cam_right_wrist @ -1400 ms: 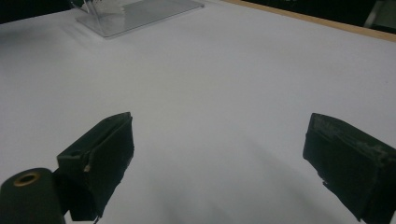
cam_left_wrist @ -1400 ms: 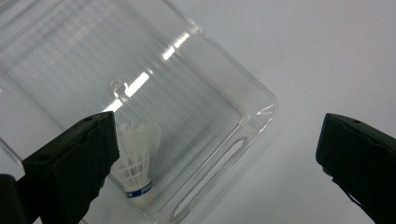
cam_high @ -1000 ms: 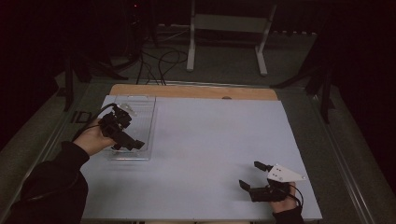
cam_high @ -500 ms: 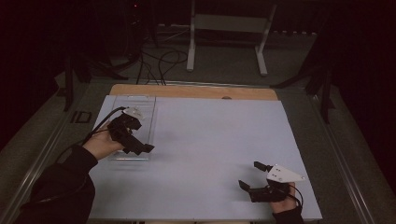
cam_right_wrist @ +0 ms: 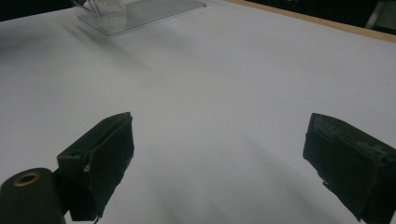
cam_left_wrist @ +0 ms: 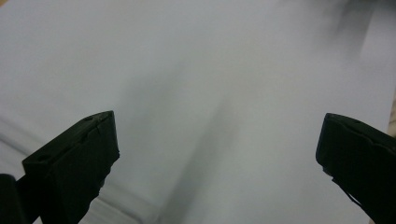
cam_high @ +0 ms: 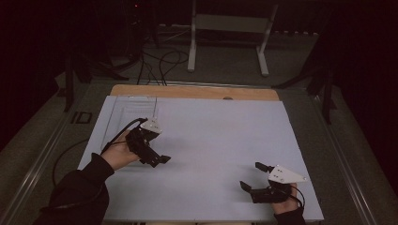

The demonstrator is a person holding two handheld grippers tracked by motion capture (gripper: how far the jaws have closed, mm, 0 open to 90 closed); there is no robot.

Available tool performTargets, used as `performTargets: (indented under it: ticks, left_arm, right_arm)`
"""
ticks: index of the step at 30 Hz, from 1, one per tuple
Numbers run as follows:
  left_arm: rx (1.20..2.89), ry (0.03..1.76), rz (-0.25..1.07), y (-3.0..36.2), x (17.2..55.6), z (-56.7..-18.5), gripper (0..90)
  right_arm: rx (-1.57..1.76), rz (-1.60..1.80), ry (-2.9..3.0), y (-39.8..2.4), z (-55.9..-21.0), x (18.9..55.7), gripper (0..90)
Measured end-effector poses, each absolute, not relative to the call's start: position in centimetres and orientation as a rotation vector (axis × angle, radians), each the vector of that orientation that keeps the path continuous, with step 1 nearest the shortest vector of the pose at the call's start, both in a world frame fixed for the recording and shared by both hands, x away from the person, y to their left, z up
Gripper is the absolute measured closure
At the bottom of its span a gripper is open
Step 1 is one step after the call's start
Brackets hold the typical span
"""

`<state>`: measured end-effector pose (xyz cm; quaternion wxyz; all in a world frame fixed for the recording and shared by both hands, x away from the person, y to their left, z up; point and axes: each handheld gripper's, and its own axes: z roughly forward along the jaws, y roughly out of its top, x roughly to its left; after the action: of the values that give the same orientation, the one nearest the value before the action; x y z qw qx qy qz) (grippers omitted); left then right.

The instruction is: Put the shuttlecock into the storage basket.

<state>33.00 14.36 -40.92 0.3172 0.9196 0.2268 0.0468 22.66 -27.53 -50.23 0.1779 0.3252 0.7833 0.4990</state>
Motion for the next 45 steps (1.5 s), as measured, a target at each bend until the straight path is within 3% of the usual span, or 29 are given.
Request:
performTargets:
  ticks: [16,45]
  left_arm:
    - [2.336,0.599,0.117,13.1,30.6,-43.8,0.1]
    - [2.218,0.659,0.101,16.2,26.9,-48.6,0.1]
  right_arm:
    - [0.911,1.414,2.216,-27.5,-50.2,22.6,8.6]
    - [0.921,1.413,2.215,-27.5,-50.3,22.7,8.6]
